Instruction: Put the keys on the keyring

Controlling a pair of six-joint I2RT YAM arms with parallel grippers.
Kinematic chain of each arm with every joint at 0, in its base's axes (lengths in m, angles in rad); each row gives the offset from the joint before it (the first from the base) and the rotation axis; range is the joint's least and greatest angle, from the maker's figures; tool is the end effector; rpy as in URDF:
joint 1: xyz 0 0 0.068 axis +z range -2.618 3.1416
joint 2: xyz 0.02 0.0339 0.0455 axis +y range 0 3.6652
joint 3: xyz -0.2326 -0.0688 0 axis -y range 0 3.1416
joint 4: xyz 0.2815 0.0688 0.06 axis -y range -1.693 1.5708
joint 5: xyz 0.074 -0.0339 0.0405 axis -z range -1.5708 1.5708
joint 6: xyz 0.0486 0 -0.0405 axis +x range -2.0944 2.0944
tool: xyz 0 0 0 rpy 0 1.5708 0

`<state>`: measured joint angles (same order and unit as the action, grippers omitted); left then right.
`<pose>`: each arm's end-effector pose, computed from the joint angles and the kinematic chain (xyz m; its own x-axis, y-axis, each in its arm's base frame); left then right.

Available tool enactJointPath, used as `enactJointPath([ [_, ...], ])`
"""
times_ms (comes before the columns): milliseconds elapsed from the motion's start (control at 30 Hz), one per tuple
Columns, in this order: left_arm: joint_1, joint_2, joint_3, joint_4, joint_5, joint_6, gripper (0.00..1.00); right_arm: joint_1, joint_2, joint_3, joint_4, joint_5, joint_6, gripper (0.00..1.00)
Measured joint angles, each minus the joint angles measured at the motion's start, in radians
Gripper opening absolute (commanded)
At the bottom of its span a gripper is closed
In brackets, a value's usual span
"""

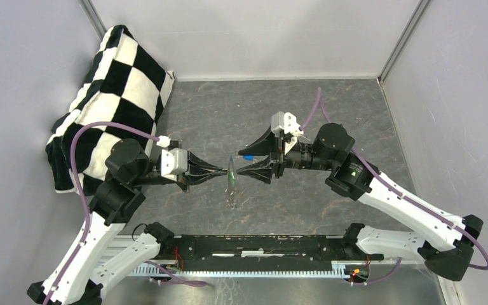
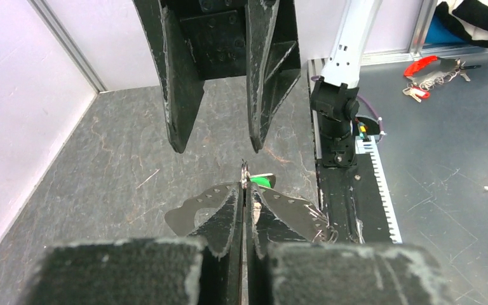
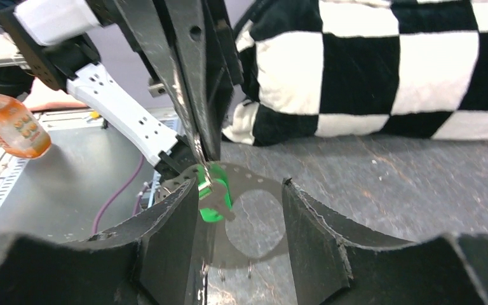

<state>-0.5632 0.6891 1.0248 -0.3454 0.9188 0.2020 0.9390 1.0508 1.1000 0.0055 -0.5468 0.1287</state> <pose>0.1400 -0.1341 0.4098 0.1918 0.0229 -0.9812 0.9774 0.0859 0.1931 0.1556 0.2554 0.3954 -0.0958 0.0547 -0.9939 -0.9918 0.0792 0.1000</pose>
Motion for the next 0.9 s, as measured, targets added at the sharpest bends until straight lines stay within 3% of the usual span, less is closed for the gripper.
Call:
enactJointPath([
  [300, 0.0, 0.002, -0.01, 0.024, 0.008, -0.017, 0.02, -0.002, 0.046, 0.0, 0.175, -0.146, 0.071, 0.46],
  [600, 0.0, 0.003, -0.01, 0.035, 0.008, -0.019, 0.02, -0.002, 0.091, 0.0, 0.196, -0.196, 0.089, 0.35],
  [667, 0.0, 0.003, -0.01, 0.036, 0.008, -0.019, 0.02, -0.002, 0.095, 0.0, 0.195, -0.198, 0.088, 0.27],
  [767, 0.0, 0.003, -0.01, 0.036, 0.011, -0.02, 0.02, -0.002, 0.104, 0.001, 0.195, -0.198, 0.081, 0.03],
  [833, 0.0, 0.003, -0.01, 0.034, 0.014, -0.02, 0.02, -0.004, 0.105, 0.004, 0.192, -0.199, 0.076, 0.0],
  [900, 0.001, 0.004, -0.01, 0.03, 0.017, -0.019, 0.15, -0.005, 0.105, 0.015, 0.165, -0.197, 0.065, 0.0],
])
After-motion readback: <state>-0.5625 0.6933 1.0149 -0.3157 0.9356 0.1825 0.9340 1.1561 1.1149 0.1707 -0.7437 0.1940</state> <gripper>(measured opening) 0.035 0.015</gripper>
